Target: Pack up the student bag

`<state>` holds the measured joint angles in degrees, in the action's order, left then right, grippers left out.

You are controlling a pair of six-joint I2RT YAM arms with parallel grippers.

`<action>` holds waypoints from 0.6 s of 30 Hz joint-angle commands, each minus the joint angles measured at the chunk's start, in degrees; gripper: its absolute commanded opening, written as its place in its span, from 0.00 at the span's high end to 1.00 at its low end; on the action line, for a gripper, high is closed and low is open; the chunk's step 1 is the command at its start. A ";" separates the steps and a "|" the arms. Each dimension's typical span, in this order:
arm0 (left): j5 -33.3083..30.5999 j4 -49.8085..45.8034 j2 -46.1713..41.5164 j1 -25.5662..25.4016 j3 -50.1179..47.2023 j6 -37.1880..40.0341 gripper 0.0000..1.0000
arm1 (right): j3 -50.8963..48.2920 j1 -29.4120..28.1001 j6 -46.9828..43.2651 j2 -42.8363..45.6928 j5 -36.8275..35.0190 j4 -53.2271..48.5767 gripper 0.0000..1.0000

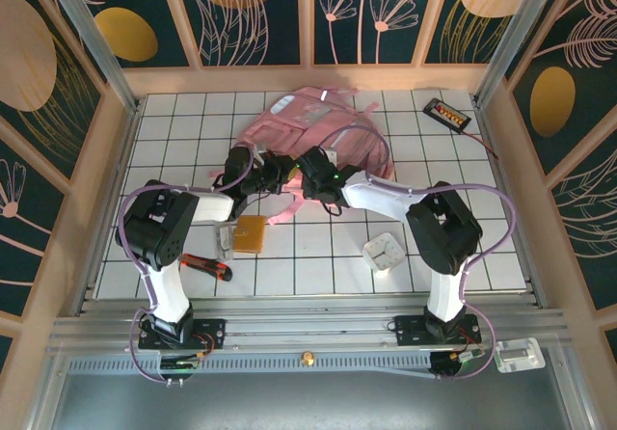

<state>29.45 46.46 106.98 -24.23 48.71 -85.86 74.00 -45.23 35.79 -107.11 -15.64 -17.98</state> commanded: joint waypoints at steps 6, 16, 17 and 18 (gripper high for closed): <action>0.78 3.38 -2.83 -0.47 2.09 -1.53 1.00 | 3.81 1.55 -2.48 -1.85 -3.79 0.07 0.98; -1.24 -2.84 -4.73 0.29 2.55 4.35 1.00 | 0.61 3.15 -4.87 3.77 -4.00 -8.29 1.00; -1.37 -3.09 -4.83 0.47 2.46 4.76 1.00 | -0.59 3.90 -5.09 4.87 -3.23 -8.78 1.00; -1.48 -3.33 -5.10 0.73 2.34 5.17 1.00 | -2.14 4.91 -5.27 6.13 -1.94 -9.28 1.00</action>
<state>29.06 42.74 105.56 -24.38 49.45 -82.94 74.48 -44.01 31.57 -105.95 -15.40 -21.61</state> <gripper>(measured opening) 0.045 0.048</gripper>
